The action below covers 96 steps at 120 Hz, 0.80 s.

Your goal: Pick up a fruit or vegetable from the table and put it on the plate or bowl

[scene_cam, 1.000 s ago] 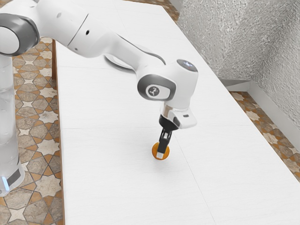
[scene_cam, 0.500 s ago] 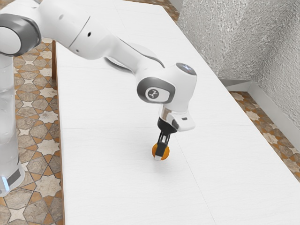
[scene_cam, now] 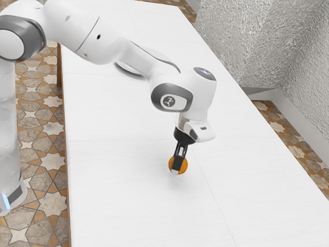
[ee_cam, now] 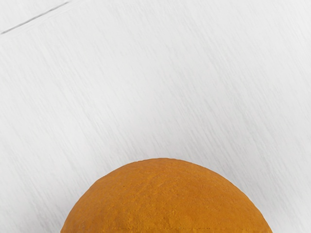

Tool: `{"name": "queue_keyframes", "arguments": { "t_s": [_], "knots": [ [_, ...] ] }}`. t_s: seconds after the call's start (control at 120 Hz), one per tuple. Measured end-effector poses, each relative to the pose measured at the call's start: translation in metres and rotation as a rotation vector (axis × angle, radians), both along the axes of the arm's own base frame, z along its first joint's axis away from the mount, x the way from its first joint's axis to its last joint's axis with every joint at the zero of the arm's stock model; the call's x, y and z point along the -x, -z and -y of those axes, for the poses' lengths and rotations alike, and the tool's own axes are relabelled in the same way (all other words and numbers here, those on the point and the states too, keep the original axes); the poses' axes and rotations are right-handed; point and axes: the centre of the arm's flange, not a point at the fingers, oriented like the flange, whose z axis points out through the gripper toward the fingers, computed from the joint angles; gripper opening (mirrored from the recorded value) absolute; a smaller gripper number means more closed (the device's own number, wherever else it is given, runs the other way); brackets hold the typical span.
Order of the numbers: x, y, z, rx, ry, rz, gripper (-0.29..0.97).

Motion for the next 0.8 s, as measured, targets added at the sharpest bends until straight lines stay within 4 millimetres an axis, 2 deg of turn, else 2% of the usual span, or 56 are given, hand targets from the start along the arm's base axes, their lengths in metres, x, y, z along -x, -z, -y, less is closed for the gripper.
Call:
{"name": "queue_keyframes", "arguments": {
  "t_s": [0.1,0.308,0.508,0.575,0.667,0.8],
  "knots": [
    [-0.006,-0.020,0.003,0.003,0.007,0.038,0.30],
    [-0.021,-0.085,0.010,-0.006,0.031,0.131,0.30],
    [-0.029,-0.136,0.004,-0.030,0.036,0.184,0.30],
    [-0.031,-0.152,-0.004,-0.037,0.025,0.195,0.30],
    [-0.034,-0.156,-0.022,-0.048,-0.005,0.182,0.30],
    [-0.040,-0.171,-0.069,-0.059,-0.084,0.184,0.30]
  ]
}}
